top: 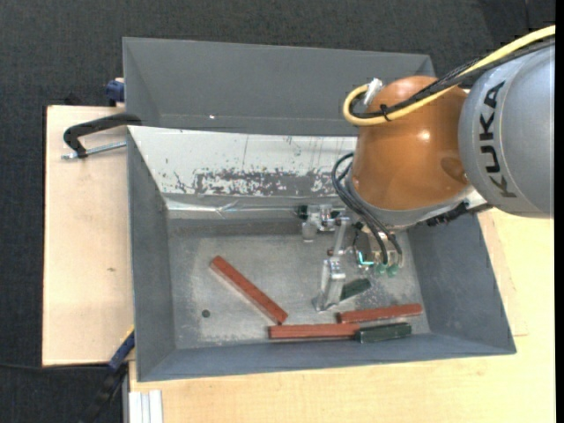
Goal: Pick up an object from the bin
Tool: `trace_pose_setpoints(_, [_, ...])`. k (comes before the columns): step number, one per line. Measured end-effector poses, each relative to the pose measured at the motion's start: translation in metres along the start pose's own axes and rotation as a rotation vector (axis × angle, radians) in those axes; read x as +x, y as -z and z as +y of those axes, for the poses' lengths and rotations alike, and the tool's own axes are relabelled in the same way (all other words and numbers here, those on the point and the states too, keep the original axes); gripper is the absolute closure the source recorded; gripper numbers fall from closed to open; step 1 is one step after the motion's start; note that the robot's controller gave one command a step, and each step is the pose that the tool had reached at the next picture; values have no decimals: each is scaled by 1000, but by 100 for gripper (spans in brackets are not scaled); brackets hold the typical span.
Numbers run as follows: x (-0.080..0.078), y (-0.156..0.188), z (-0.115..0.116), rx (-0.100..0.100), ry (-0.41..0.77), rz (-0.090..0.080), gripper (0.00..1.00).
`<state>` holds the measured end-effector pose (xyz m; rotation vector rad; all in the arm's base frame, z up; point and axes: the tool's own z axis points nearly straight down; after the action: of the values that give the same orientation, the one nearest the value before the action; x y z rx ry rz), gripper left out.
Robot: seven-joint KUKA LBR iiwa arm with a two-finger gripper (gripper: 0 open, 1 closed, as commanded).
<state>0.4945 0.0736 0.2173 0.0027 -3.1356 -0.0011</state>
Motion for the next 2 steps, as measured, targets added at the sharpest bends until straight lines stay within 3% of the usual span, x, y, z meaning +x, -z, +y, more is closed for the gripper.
trace_pose_setpoints(1, [-1,3,0,-1,-2,-6,0])
trace_pose_setpoints(2, [-1,-58,19,-1,53,-12,0])
